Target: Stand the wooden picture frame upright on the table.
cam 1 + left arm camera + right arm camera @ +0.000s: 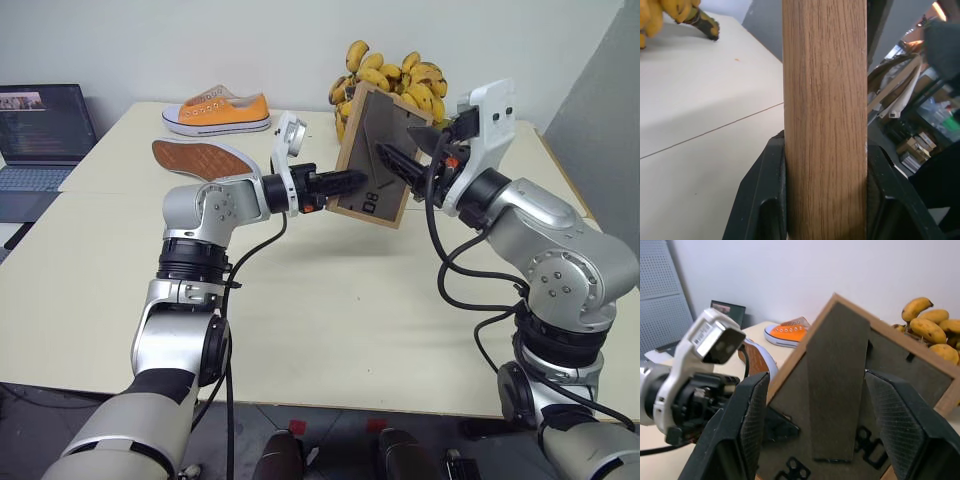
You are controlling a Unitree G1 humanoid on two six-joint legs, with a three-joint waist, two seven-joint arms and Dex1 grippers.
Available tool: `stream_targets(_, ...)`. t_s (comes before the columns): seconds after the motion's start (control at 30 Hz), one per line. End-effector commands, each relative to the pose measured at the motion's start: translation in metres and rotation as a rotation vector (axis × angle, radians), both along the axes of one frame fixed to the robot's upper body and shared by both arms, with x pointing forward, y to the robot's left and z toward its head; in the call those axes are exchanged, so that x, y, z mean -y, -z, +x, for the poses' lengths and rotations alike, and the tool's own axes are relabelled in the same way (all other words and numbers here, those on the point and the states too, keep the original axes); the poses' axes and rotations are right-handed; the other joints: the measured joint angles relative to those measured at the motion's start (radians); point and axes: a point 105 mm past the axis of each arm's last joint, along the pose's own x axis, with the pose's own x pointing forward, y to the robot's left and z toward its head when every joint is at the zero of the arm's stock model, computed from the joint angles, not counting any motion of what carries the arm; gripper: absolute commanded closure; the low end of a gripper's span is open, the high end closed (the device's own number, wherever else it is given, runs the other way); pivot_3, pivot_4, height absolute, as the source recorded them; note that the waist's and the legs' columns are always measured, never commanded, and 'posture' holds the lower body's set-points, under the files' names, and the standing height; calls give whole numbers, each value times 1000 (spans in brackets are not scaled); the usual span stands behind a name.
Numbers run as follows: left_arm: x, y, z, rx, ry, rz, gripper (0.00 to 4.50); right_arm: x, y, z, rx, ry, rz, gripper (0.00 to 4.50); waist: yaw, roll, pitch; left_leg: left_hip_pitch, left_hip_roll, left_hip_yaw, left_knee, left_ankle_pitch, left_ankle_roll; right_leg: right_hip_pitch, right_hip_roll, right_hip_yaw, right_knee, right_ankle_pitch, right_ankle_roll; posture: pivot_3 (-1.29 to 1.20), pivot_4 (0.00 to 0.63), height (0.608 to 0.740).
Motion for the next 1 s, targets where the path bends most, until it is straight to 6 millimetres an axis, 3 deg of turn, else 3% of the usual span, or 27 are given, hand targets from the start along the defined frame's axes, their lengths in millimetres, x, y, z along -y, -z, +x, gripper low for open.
stream_targets(0.03, 11, -35, -23, 126, 113, -46, 3219, -1, -9, -5, 28, -47, 18, 1318, 0, 0, 0, 0, 0, 0, 0, 0, 0, 0, 0, 0, 0, 0, 0, 0, 150, 740)
stream_targets(0.47, 13, -38, -26, 124, 113, -58, 3219, -8, -18, -16, 42, -141, 45, 1318, 0, 0, 0, 0, 0, 0, 0, 0, 0, 0, 0, 0, 1, 0, 0, 0, 150, 740)
stream_targets(0.8, 15, -40, -26, 128, 123, -64, 3219, 29, -15, 3, 61, 5, -11, 1318, 0, 0, 0, 0, 0, 0, 0, 0, 0, 0, 0, 0, 1, 0, 0, 0, 150, 740)
stream_targets(1.0, 18, -41, -26, 131, 124, -68, 3219, 21, -12, 1, 45, -20, 9, 1318, -1, 0, 0, 0, 0, 0, 0, 0, 0, 0, 0, 0, 1, 0, 0, 0, 150, 740)
